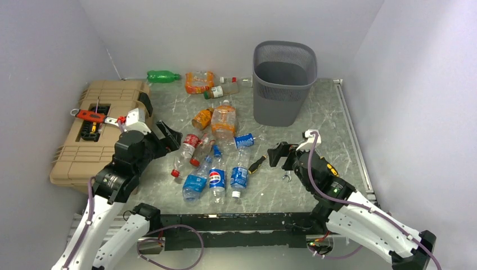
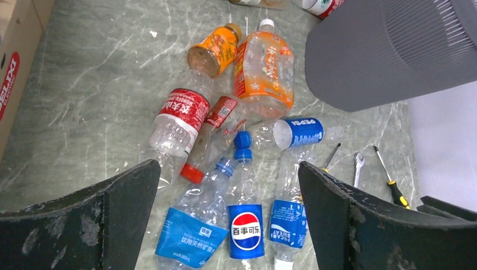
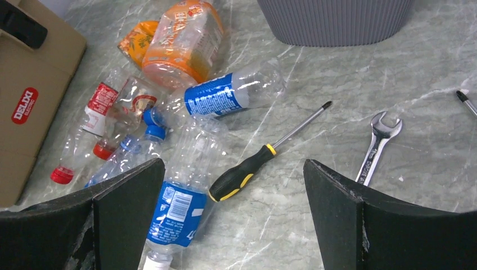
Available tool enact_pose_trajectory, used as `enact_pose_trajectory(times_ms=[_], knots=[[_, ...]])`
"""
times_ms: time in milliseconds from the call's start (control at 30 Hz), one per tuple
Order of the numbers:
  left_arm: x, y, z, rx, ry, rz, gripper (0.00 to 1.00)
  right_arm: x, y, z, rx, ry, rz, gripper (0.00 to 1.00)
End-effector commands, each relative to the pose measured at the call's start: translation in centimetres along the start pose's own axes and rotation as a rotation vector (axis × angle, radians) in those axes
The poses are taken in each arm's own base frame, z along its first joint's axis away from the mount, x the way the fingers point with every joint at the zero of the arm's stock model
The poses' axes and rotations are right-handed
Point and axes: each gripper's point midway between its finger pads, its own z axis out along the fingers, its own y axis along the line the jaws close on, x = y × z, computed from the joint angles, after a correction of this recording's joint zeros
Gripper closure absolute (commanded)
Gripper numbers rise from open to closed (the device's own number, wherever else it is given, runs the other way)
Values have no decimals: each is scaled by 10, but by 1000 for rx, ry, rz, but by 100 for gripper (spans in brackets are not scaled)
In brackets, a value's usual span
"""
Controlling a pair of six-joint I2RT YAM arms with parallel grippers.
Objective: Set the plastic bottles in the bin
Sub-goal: Pick up the plastic bottle at the center of the board.
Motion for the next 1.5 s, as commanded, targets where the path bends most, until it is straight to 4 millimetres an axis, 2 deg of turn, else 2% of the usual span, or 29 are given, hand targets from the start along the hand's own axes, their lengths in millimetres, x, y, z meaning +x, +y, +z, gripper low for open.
enact_pose_trajectory(times_ms=[0,167,233,400,600,767,900,1100,1233,1467], knots=[[-13,-7,-8,39,-49,33,1,-23,14,-6,-46,-36,-18,0],[4,-32,-22,301,-56,278,1,-15,13,-4,-28,24,-78,0],[6,-35,-27,335,-61,309,1,-11,12,-1,-13,52,-97,1],[13,-23,-14,257,8,328,1,7,14,8,-1,124,-106,4],[28,-5,6,140,124,331,1,51,17,18,-11,238,-33,7],[36,-4,13,135,167,333,1,83,20,29,-17,308,24,11],[43,-8,16,161,206,340,5,101,37,42,-55,360,71,13],[46,-8,18,163,219,340,5,103,65,53,-106,372,92,6],[48,-12,17,187,222,339,2,109,78,58,-125,398,112,5],[49,-13,16,199,230,336,1,104,81,79,-49,390,83,8]])
